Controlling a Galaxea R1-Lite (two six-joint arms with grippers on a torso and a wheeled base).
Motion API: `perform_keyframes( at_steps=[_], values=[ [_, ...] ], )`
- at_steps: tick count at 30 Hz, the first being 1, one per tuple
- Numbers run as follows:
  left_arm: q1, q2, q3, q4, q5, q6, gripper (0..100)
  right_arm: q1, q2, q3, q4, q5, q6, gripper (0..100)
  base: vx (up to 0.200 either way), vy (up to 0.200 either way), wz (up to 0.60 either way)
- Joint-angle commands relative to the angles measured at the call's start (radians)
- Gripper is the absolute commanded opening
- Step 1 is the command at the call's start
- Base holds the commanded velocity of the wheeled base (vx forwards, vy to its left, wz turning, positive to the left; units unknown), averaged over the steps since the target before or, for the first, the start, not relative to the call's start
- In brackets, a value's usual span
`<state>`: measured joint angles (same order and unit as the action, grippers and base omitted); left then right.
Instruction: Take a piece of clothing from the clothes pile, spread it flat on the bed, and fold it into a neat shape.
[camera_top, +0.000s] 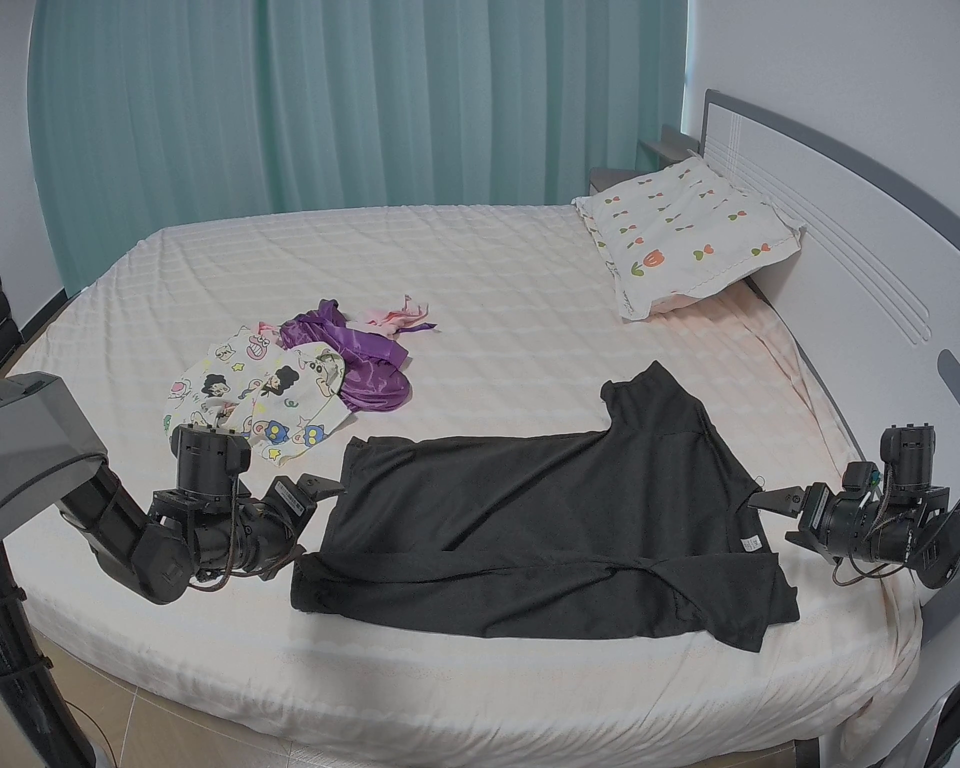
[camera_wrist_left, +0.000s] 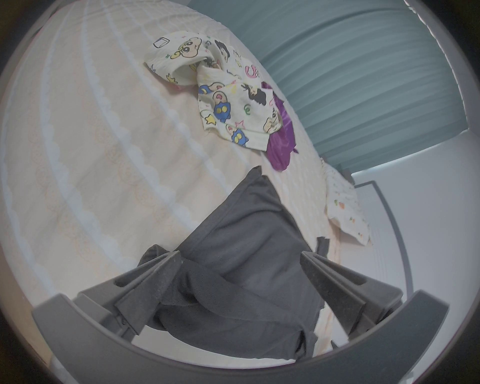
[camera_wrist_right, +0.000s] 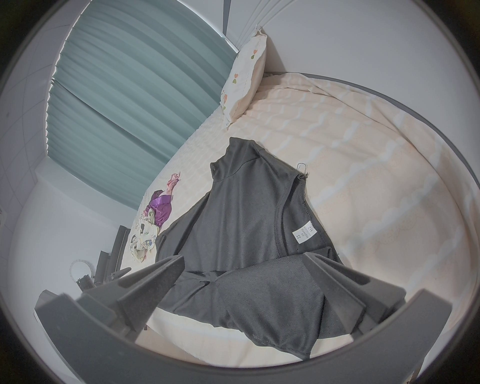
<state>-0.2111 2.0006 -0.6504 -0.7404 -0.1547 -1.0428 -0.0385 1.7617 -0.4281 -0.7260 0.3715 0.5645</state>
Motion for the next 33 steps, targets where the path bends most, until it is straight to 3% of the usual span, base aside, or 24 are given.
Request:
perform_keyframes(
  at_steps=[1,7,14,33],
  values=[
    [-0.025,0.030,-0.026,0.027,0.004,0.026,100,0.000,0.001,0.005,-0.001,0.004,-0.001,100,0.000,0.000,0.00],
    [-0.087,0.035,-0.018,0.036,0.021,0.030,100,0.000,0.002,0.006,0.000,0.004,-0.005,100,0.000,0.000,0.00],
    [-0.142,0.040,-0.015,0.059,0.132,0.052,100,0.000,0.002,0.006,-0.001,0.003,-0.005,100,0.000,0.000,0.00],
    [-0.159,-0.014,0.002,0.154,0.144,0.058,100,0.002,0.009,0.011,0.000,0.003,-0.006,100,0.000,0.000,0.00]
  ],
)
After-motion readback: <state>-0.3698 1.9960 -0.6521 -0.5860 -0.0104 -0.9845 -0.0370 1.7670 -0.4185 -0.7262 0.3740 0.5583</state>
